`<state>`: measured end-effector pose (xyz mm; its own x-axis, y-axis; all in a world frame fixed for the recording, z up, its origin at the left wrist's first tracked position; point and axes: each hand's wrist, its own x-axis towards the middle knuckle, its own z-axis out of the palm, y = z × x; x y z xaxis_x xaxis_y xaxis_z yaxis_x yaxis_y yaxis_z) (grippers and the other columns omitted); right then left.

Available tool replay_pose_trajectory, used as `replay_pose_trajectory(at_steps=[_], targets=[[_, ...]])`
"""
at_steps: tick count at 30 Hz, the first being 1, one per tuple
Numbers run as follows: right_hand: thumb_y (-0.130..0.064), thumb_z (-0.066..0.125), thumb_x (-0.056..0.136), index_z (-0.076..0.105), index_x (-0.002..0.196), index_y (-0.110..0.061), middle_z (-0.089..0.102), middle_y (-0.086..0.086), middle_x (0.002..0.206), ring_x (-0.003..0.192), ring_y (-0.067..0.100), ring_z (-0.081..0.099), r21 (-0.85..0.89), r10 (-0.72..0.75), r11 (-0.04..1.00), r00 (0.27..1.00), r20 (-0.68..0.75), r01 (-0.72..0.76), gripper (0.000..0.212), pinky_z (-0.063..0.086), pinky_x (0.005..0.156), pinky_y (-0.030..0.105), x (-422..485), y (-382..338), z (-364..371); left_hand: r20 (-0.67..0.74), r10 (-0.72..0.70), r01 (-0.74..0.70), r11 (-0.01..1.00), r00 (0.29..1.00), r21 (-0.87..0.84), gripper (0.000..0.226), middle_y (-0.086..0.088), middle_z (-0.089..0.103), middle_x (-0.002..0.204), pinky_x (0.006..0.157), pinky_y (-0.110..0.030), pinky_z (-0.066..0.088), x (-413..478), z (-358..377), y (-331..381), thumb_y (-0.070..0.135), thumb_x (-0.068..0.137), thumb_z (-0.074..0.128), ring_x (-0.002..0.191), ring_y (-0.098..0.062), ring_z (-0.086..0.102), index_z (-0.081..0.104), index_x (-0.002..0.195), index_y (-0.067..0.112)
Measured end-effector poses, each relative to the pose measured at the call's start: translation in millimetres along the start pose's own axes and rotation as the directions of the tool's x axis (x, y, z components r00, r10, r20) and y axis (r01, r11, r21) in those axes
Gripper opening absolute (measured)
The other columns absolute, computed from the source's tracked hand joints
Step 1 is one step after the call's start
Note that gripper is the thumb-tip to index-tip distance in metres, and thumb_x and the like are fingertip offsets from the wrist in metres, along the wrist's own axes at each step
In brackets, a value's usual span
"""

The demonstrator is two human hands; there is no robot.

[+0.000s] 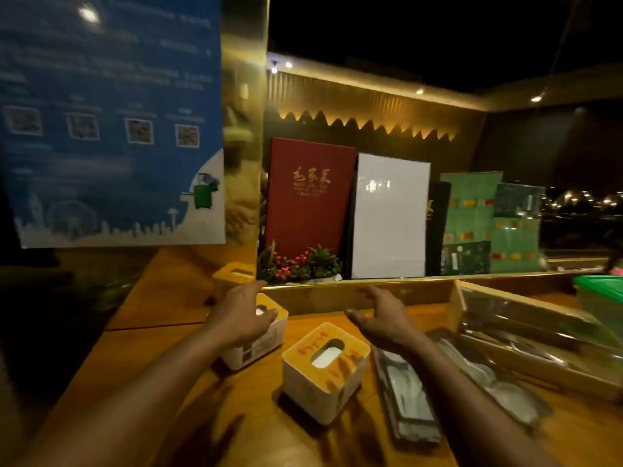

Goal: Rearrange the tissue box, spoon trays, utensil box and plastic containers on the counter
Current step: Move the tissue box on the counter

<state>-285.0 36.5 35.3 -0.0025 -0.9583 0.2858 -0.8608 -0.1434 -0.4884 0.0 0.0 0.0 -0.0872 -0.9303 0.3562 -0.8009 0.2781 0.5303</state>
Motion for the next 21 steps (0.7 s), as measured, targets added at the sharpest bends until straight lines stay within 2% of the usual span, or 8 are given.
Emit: replay_pose_trajectory(at_steps=[4, 9, 14, 17, 19, 21], targets=[[-0.047, 0.065, 0.088, 0.045, 0.143, -0.018, 0.05, 0.01, 0.141, 0.127, 0.027, 0.049, -0.002, -0.05, 0.999, 0.99, 0.128, 0.051, 0.065, 0.044, 0.1, 0.037, 22.6, -27.7, 60.4, 0.014, -0.137, 0.136, 0.99, 0.99, 0.043, 0.073, -0.002, 0.049, 0.146, 0.099, -0.042, 0.048, -6.0, 15.0, -41.4, 0.051, 0.082, 0.069, 0.128, -0.025, 0.05, 0.043, 0.145, 0.026], [-0.045, 0.064, 0.089, 0.04, 0.146, -0.02, 0.045, 0.011, 0.145, 0.13, 0.03, 0.046, -0.013, -0.033, 0.999, 0.976, 0.217, 0.037, 0.066, 0.045, 0.101, 0.042, 51.3, -45.2, 125.8, 0.096, -0.209, 0.204, 0.977, 0.973, 0.062, 0.074, 0.0, 0.027, 0.158, 0.107, -0.046, 0.044, -9.7, 43.2, -73.9, 0.05, 0.084, 0.067, 0.141, -0.024, 0.032, 0.035, 0.149, 0.031], [-0.043, 0.059, 0.092, 0.027, 0.152, -0.027, 0.041, 0.015, 0.147, 0.133, 0.034, 0.042, -0.105, -0.025, 0.992, 0.943, 0.333, 0.063, 0.071, 0.043, 0.105, 0.048, 73.5, -49.5, 169.4, 0.146, -0.185, 0.159, 0.972, 0.972, 0.173, 0.07, -0.006, 0.01, 0.165, 0.117, -0.055, 0.029, -18.3, 65.1, -97.5, 0.045, 0.09, 0.059, 0.151, -0.031, 0.003, 0.028, 0.151, 0.036], [-0.048, 0.055, 0.092, 0.019, 0.155, -0.032, 0.034, 0.019, 0.152, 0.136, 0.037, 0.037, -0.187, 0.0, 0.98, 0.932, 0.362, 0.073, 0.074, 0.041, 0.107, 0.051, 87.1, -51.2, 186.5, 0.138, -0.168, 0.135, 0.966, 0.976, 0.22, 0.07, -0.004, 0.0, 0.166, 0.12, -0.056, 0.02, -23.6, 71.1, -105.3, 0.043, 0.093, 0.056, 0.152, -0.033, -0.005, 0.021, 0.153, 0.041], [-0.05, 0.057, 0.089, 0.031, 0.149, -0.033, 0.031, 0.021, 0.152, 0.139, 0.04, 0.032, -0.239, 0.004, 0.966, 0.925, 0.38, 0.094, 0.068, 0.037, 0.109, 0.052, 92.8, -51.8, 193.3, 0.122, -0.168, 0.14, 0.968, 0.978, 0.21, 0.07, -0.003, -0.006, 0.167, 0.119, -0.056, 0.017, -25.8, 74.0, -109.6, 0.043, 0.093, 0.057, 0.152, -0.034, -0.007, 0.021, 0.153, 0.043], [-0.05, 0.062, 0.085, 0.049, 0.134, -0.032, 0.04, 0.018, 0.142, 0.134, 0.038, 0.036, -0.246, -0.014, 0.963, 0.933, 0.36, 0.109, 0.054, 0.04, 0.106, 0.051, 96.0, -51.3, 197.2, 0.094, -0.157, 0.137, 0.972, 0.983, 0.189, 0.07, -0.002, -0.011, 0.166, 0.119, -0.057, 0.022, -25.5, 74.7, -116.0, 0.045, 0.09, 0.061, 0.151, -0.035, -0.004, 0.026, 0.15, 0.046]])
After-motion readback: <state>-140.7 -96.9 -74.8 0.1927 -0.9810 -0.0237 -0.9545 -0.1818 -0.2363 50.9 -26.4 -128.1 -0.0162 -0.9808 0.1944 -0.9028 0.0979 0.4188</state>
